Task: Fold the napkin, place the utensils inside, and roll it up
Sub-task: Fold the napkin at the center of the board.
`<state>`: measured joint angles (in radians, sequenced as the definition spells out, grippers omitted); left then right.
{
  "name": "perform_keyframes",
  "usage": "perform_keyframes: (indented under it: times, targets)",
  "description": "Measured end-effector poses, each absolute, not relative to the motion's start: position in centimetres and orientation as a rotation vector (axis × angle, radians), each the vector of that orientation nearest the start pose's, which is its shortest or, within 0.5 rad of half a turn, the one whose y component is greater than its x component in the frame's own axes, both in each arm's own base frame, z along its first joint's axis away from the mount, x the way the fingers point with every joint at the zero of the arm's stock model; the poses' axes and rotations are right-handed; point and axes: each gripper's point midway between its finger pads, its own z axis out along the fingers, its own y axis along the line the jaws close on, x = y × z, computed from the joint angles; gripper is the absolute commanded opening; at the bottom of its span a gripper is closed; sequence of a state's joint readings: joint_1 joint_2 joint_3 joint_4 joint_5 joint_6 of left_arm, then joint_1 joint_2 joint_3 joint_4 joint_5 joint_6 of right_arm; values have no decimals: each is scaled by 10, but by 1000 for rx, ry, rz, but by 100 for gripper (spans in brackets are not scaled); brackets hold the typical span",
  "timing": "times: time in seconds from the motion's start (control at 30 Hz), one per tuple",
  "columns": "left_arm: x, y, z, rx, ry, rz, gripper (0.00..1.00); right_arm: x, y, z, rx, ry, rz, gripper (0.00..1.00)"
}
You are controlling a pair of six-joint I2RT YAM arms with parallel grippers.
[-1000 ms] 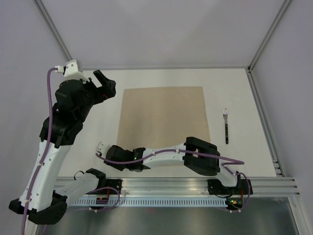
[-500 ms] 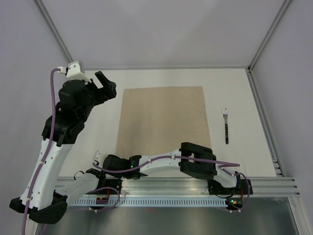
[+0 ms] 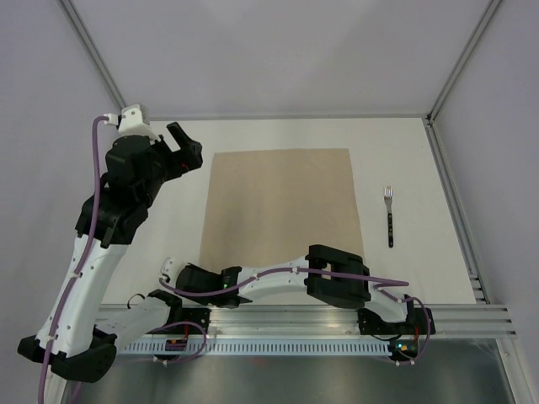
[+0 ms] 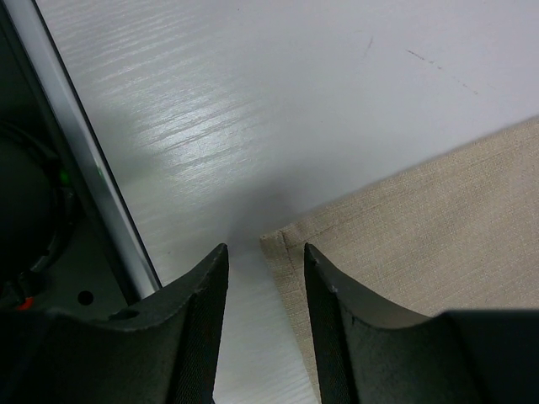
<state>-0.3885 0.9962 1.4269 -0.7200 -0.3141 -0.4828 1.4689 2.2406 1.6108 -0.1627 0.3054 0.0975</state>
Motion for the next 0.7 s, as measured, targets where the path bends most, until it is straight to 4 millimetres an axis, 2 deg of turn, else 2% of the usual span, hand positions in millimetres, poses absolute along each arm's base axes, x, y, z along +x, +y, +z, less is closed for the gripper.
perform_keyframes:
  times: [0.13,0.2,0.33,0.53,0.6,0.7]
  targets:
    - [293,-81,385,-304,1837,-313,100,105,551,23,-1377,1915,429,45]
    - [293,-81,384,-304,1839,-313,100,104,551,22,-1383,1914,433,36]
    - [294,-81,383,-304,1842,-311,100,103,552,22,-1383,1914,444,33]
    - [295,-82,382,-304,1846,-309,100,108,553,23,-1386,1912,454,15]
    - [295,-82,382,-304,1847,-307,100,112,552,23,-1388,1911,452,13]
    - [296,-81,381,-308,1847,-301,100,118,551,24,-1389,1909,449,5]
